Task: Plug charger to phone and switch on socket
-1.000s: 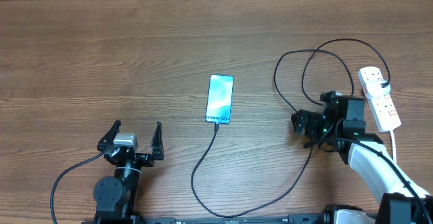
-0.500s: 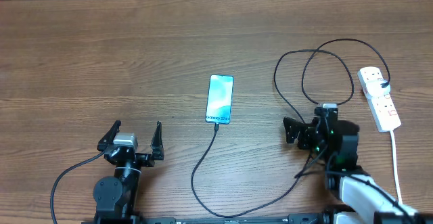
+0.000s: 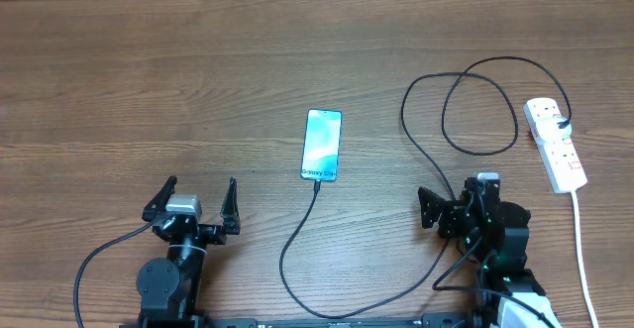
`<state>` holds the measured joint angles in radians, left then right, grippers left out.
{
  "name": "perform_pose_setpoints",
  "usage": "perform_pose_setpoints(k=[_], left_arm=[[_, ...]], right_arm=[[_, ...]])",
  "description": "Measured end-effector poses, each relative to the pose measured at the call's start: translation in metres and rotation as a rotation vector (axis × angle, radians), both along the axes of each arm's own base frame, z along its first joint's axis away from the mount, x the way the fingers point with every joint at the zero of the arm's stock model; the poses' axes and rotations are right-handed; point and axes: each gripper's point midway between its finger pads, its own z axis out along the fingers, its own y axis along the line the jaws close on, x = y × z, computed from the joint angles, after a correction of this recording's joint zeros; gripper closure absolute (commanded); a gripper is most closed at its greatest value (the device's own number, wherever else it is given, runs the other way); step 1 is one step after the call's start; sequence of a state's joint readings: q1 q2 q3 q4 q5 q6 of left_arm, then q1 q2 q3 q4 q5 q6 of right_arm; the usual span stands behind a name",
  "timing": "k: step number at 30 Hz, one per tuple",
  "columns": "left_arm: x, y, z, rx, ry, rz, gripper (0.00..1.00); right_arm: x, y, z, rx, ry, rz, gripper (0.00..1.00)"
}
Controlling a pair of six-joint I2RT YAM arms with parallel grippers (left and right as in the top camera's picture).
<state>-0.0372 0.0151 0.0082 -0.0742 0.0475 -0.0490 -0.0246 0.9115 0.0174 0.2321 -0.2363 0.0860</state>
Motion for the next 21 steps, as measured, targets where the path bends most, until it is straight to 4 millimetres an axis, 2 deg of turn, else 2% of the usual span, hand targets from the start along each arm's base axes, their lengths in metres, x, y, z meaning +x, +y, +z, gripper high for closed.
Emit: perform_pose_setpoints(k=[14,21], left_arm=[[0.000,0.000,0.000,0.000,0.000,0.000,0.00],[0.000,0.000,0.000,0.000,0.000,0.000,0.00]], right_arm=[[-0.015,0.001,0.015,0.010,-0.028,-0.003,0.00],[-0.010,0.006,0.052,0.028,-0.184,0.023,0.00]])
